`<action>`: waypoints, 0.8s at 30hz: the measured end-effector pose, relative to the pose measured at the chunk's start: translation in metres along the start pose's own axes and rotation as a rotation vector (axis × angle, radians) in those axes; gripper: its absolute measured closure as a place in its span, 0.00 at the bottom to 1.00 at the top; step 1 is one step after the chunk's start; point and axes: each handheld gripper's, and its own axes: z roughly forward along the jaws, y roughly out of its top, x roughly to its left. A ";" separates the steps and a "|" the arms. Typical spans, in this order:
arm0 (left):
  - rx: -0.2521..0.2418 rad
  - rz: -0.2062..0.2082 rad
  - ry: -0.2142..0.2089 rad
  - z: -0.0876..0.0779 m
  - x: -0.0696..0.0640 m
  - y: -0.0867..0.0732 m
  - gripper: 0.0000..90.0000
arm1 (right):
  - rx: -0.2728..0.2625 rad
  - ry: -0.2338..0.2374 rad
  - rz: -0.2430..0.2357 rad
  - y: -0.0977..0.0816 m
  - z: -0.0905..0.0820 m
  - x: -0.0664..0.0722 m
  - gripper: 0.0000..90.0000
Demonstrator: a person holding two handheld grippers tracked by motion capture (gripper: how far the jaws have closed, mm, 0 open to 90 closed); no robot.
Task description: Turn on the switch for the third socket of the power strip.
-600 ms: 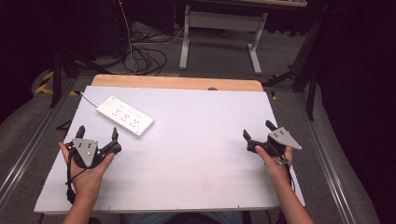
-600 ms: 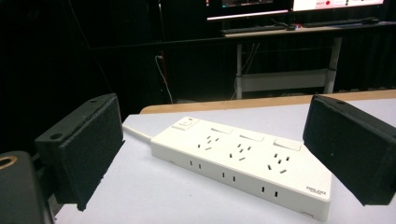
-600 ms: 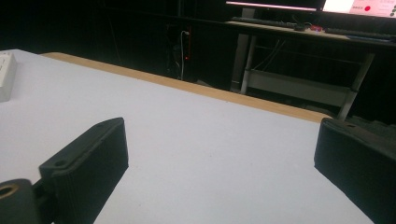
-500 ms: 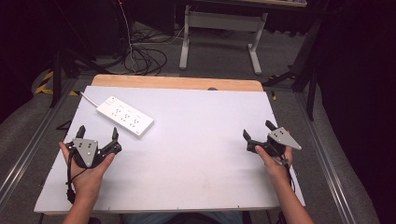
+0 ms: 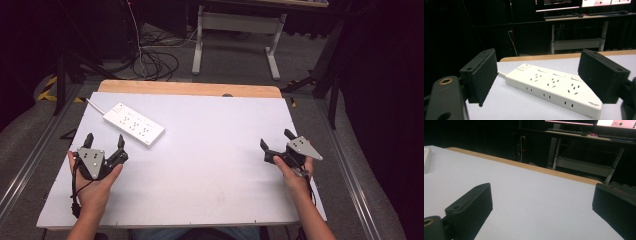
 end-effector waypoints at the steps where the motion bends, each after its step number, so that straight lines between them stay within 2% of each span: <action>1: -0.001 0.001 -0.001 0.000 0.000 0.000 0.22 | -0.001 0.000 0.000 0.000 0.000 0.000 0.04; 11: -0.008 -0.016 0.005 -0.002 0.001 0.002 0.44 | 0.004 0.002 0.000 0.000 0.000 0.001 0.04; 24: 0.008 -0.042 -0.024 -0.004 0.007 0.005 0.71 | 0.012 0.004 -0.001 -0.001 0.001 0.001 0.04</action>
